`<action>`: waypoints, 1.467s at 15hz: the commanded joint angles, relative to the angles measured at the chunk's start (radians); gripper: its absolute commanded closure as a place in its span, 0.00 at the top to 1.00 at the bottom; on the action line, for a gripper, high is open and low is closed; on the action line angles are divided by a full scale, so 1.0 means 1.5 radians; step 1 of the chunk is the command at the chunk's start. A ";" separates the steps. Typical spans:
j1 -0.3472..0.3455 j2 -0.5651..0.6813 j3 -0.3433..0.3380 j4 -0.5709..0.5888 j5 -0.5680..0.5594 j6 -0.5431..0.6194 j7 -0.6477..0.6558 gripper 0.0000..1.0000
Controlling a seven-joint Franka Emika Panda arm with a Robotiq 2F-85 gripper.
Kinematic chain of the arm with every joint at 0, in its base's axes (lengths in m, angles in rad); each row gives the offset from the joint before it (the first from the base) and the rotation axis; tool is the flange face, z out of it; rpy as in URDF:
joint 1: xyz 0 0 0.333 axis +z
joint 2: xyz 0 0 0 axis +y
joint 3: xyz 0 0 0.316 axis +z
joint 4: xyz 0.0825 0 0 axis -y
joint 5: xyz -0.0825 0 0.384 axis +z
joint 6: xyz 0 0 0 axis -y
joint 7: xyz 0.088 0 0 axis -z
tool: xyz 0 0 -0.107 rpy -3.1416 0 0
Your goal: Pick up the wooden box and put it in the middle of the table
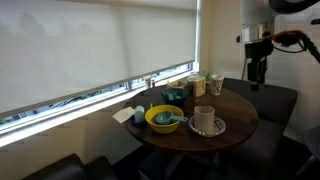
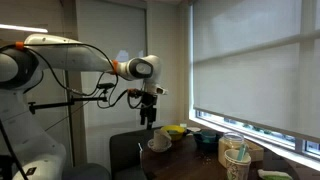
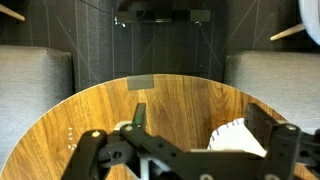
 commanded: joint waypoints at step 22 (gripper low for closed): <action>-0.094 0.279 -0.102 0.385 0.026 0.064 0.160 1.00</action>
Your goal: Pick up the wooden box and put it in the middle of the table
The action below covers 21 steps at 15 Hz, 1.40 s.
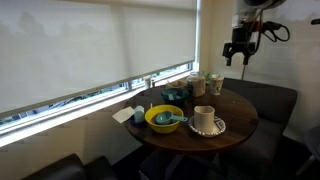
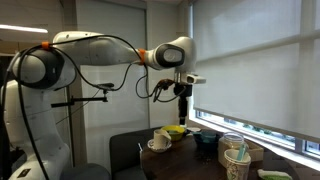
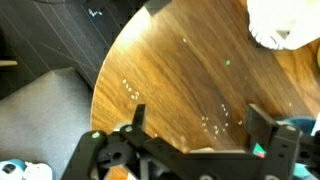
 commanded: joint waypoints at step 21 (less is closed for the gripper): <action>0.045 0.407 0.007 0.532 -0.063 0.098 -0.220 1.00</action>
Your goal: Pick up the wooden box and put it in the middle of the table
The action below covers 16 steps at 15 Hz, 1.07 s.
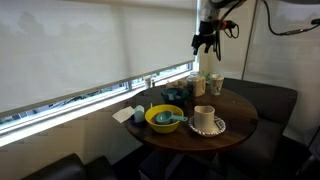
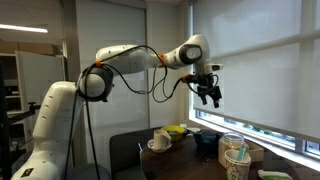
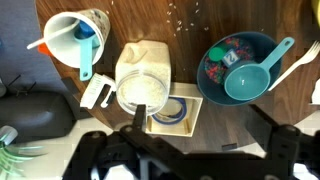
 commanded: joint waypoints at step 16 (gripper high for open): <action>0.001 0.357 0.048 0.363 0.013 0.045 -0.165 1.00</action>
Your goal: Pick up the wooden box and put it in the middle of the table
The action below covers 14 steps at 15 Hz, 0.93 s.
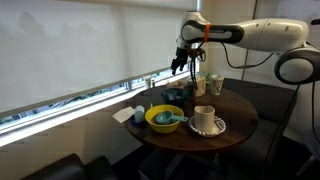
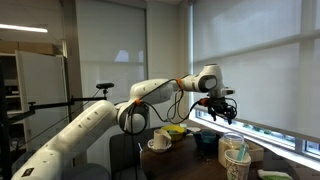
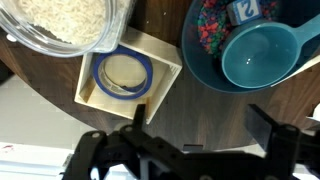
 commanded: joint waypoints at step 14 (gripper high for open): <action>0.031 0.100 -0.042 0.051 0.016 0.066 0.430 1.00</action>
